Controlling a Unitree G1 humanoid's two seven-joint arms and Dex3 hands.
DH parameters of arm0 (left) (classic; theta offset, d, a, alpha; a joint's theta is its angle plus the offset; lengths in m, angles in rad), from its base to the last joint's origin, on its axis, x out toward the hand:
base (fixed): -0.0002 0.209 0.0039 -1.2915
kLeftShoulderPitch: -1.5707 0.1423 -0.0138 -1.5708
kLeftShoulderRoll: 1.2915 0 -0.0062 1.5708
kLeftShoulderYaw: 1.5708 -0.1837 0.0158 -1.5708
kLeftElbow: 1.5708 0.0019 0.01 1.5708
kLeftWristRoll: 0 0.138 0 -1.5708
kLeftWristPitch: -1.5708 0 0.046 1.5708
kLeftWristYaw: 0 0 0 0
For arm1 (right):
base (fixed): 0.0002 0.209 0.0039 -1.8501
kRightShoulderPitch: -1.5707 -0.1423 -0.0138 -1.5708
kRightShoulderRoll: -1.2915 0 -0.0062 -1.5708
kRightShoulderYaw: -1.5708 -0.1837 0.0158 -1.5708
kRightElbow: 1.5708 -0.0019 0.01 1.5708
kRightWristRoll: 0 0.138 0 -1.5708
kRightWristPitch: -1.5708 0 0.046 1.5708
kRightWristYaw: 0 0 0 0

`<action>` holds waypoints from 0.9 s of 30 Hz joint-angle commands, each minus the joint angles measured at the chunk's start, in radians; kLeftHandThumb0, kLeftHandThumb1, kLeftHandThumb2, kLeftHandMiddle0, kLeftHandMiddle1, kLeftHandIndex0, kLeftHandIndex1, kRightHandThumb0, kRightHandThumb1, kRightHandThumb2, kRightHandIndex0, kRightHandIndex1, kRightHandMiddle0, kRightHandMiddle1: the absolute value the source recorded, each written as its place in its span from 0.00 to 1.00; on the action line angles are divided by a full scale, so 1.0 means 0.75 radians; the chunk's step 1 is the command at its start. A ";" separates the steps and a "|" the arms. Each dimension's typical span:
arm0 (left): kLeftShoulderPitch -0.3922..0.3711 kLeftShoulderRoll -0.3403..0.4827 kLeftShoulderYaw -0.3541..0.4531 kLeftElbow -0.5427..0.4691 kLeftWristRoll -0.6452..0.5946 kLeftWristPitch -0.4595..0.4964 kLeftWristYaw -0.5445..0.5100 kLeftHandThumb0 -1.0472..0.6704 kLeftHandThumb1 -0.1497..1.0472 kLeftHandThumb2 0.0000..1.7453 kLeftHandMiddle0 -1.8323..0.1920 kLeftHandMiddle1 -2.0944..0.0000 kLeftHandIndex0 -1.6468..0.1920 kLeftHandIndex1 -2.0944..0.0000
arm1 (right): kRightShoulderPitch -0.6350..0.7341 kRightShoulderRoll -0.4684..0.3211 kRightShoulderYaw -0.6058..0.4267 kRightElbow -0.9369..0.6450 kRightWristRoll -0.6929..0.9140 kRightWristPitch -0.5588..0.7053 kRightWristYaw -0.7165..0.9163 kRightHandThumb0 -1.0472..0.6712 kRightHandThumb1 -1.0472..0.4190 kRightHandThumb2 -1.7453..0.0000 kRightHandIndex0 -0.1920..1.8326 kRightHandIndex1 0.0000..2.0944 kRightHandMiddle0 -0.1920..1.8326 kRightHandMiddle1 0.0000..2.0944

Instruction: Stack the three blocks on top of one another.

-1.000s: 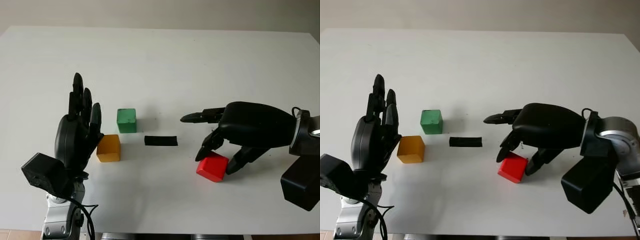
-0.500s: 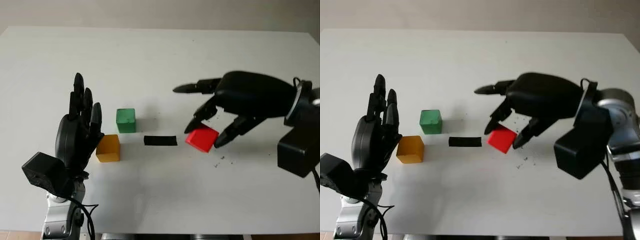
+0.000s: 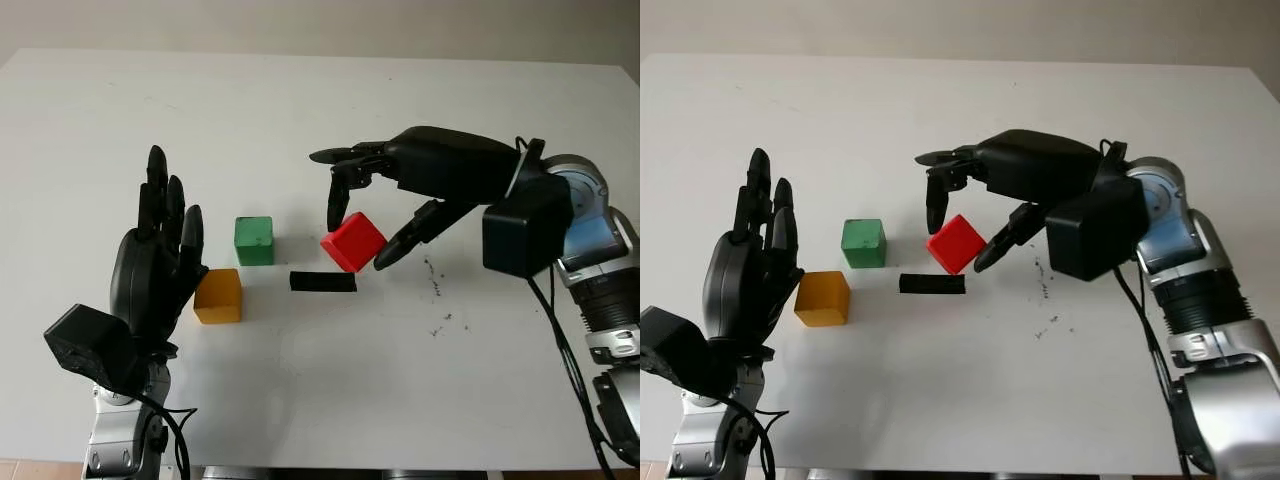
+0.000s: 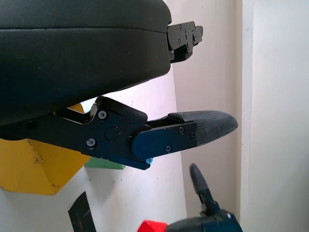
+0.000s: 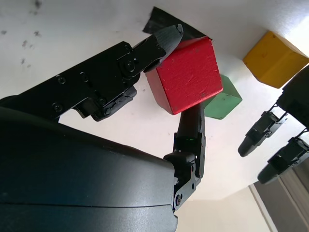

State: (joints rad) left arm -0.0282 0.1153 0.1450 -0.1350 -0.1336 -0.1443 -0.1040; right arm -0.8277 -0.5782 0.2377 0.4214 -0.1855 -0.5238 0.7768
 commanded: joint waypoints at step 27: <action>0.031 0.000 0.007 -0.027 0.011 -0.002 0.008 0.19 1.00 0.32 0.97 0.98 0.98 0.97 | -0.040 0.179 0.069 0.245 -0.032 0.144 0.070 0.38 0.11 0.97 0.17 0.02 0.32 0.67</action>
State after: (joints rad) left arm -0.0159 0.1153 0.1532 -0.1361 -0.1296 -0.1467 -0.0995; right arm -0.8383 -0.4463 0.2813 0.6100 -0.2070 -0.4276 0.8246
